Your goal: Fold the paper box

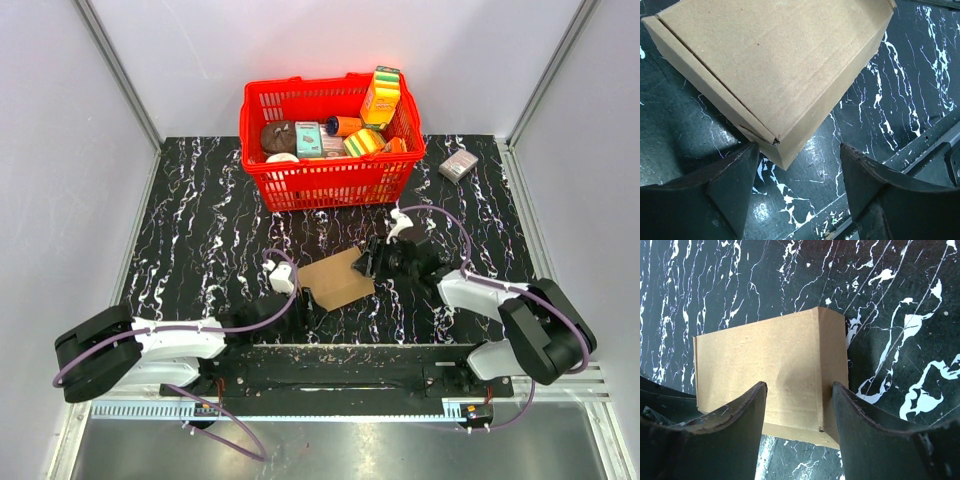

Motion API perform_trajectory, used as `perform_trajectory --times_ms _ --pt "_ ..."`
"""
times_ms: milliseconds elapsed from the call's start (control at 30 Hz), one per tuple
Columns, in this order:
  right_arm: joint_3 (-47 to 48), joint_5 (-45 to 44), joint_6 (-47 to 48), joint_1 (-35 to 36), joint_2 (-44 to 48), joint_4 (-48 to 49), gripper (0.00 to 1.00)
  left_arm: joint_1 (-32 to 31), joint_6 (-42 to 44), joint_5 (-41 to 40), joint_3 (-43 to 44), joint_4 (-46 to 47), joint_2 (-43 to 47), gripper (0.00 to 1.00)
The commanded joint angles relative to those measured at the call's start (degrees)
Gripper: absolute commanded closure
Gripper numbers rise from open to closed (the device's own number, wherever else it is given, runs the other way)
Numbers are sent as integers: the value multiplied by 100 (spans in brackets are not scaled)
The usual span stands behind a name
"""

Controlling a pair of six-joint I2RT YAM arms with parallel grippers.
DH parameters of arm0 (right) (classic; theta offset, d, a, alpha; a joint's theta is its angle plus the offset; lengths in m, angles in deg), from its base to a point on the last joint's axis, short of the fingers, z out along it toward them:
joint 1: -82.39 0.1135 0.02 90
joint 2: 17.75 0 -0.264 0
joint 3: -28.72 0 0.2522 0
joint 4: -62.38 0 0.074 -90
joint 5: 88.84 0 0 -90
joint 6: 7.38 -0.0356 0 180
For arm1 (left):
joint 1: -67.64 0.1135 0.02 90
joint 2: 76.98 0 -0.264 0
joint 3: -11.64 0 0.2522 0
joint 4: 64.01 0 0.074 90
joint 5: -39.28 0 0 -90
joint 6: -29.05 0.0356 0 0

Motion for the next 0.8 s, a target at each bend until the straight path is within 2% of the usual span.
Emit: perform_trajectory --times_ms 0,400,467,500,567,767 --pt "-88 375 -296 84 288 140 40 91 -159 545 169 888 129 32" --pt "-510 164 -551 84 666 70 41 364 -247 862 151 757 173 33" --pt "-571 138 -656 84 710 78 41 408 -221 924 186 653 226 30" --pt "-589 60 -683 84 728 18 35 417 -203 924 230 426 261 28" --pt "-615 -290 -735 84 850 -97 32 417 -98 898 361 109 445 23" --pt "-562 -1065 -850 84 1420 -765 25 417 210 599 713 -1648 1358 13"
